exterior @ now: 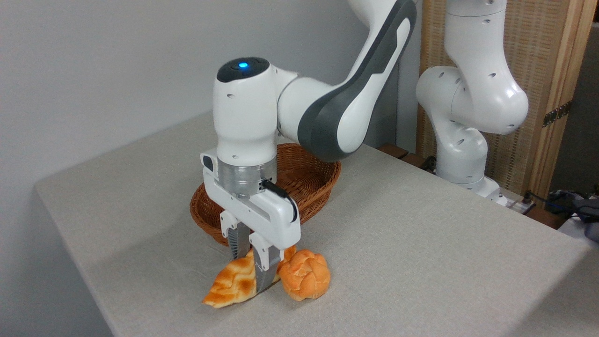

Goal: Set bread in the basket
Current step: 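Lift the braided roll and carry it over the wicker basket, then lower the braided roll into the basket and release it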

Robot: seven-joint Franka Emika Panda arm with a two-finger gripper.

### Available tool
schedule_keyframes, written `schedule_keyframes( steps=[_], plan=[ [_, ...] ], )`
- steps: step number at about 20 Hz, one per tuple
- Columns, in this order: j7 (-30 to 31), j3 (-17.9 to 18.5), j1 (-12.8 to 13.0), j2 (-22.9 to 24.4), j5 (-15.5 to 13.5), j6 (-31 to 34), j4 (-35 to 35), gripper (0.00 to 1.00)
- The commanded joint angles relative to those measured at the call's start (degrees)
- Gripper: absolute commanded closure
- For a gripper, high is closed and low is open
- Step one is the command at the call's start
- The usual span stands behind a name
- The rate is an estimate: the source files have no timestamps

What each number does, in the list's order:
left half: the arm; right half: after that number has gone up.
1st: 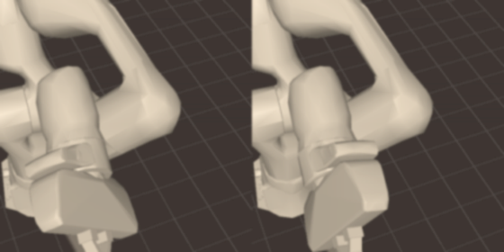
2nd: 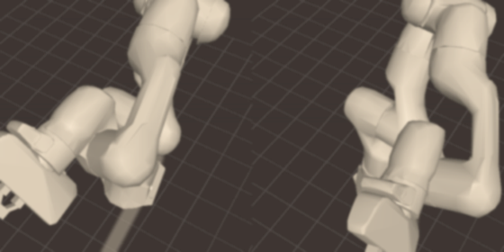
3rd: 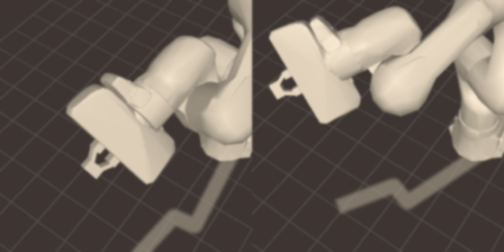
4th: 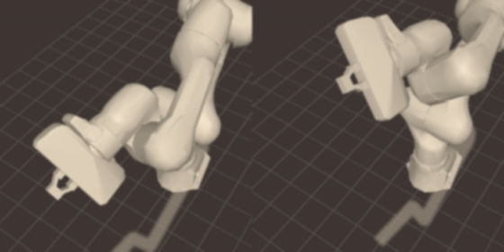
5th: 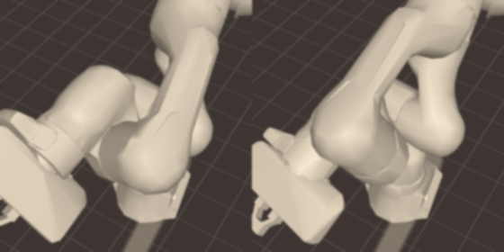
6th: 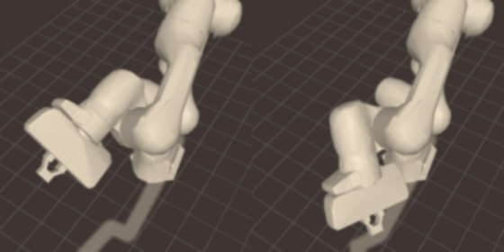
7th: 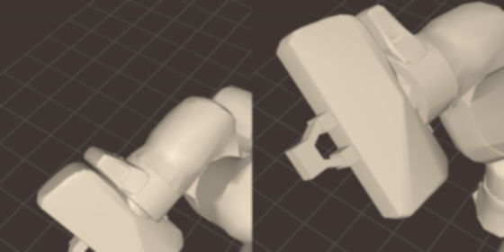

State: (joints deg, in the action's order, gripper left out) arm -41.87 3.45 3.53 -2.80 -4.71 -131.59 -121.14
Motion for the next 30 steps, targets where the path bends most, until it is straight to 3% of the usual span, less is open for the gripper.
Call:
schedule_keyframes(
  steps=[1,5,8,14,17,18,20,24,26,28,30],
  plan=[
    [0.56,2.61,-0.19,0.69,-3.11,11.68,8.7,0.58],
    [2.58,2.7,-0.63,0.69,-3.2,24.42,19.87,0.58],
    [3.81,2.09,-0.02,2.7,-3.46,32.42,22.96,0.57],
    [4.69,0.77,9.55,5.7,-3.2,41.14,22.0,0.55],
    [5.31,0.77,12.81,5.09,-2.41,40.37,19.2,0.51],
    [5.48,0.25,13.42,4.13,-0.84,39.4,18.84,0.51],
    [6.27,-1.16,14.04,3.33,1.54,36.33,16.56,0.51],
    [8.47,-2.31,14.57,1.31,2.42,31.14,14.09,0.44],
    [9.96,-2.4,14.57,0.34,4.0,29.2,13.91,0.21],
    [10.32,-2.66,14.57,-0.27,4.1,28.67,13.91,0.06],
    [10.23,-3.54,14.57,-0.45,4.36,28.76,13.48,0.0]
  ],
)
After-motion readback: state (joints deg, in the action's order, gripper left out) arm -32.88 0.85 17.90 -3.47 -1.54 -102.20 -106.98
